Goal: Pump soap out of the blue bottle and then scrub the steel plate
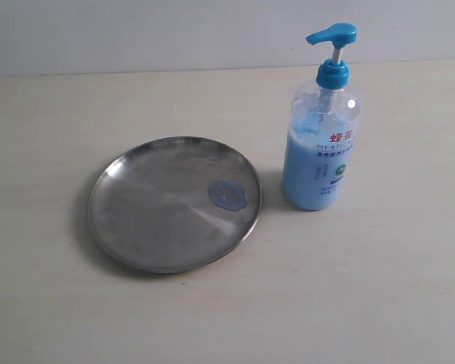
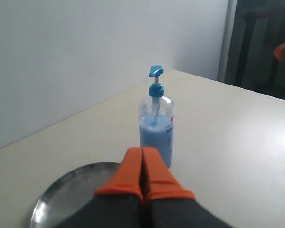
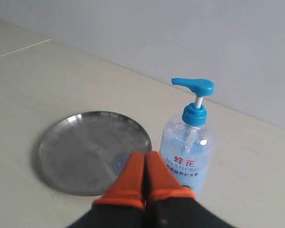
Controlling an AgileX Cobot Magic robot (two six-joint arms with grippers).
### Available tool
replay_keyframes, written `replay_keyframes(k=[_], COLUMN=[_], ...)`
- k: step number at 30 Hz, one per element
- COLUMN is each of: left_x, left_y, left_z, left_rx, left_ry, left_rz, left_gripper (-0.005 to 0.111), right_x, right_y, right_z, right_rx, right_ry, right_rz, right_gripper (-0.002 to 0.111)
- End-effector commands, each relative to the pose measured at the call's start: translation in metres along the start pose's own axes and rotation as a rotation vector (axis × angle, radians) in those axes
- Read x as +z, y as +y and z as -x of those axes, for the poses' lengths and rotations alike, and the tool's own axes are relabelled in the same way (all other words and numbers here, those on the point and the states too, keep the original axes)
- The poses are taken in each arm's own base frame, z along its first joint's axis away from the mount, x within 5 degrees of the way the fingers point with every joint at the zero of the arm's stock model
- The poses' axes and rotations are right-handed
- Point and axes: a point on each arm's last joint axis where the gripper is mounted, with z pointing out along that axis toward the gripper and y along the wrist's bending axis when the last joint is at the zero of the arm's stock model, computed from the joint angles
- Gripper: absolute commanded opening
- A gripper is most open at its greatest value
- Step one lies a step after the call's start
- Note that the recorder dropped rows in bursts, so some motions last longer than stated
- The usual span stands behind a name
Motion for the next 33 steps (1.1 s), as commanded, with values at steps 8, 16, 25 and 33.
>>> replay_keyframes(k=[8, 16, 25, 33], left_x=[-0.022, -0.020, -0.020, -0.020], left_y=[-0.001, 0.001, 0.001, 0.001], left_z=[-0.034, -0.054, -0.065, -0.065], left_rx=[0.030, 0.023, 0.025, 0.025], left_ry=[0.026, -0.083, -0.141, -0.141], left_rz=[0.051, 0.082, 0.095, 0.095], left_gripper=[0.000, 0.000, 0.000, 0.000], right_x=[-0.031, -0.026, -0.029, -0.029], right_y=[-0.001, 0.002, 0.003, 0.003], right_z=[-0.032, -0.054, -0.058, -0.057], right_rx=[0.018, 0.027, 0.068, 0.074], right_ry=[-0.167, -0.215, -0.253, -0.255], right_rz=[-0.010, 0.001, 0.015, 0.020], right_gripper=[0.000, 0.000, 0.000, 0.000])
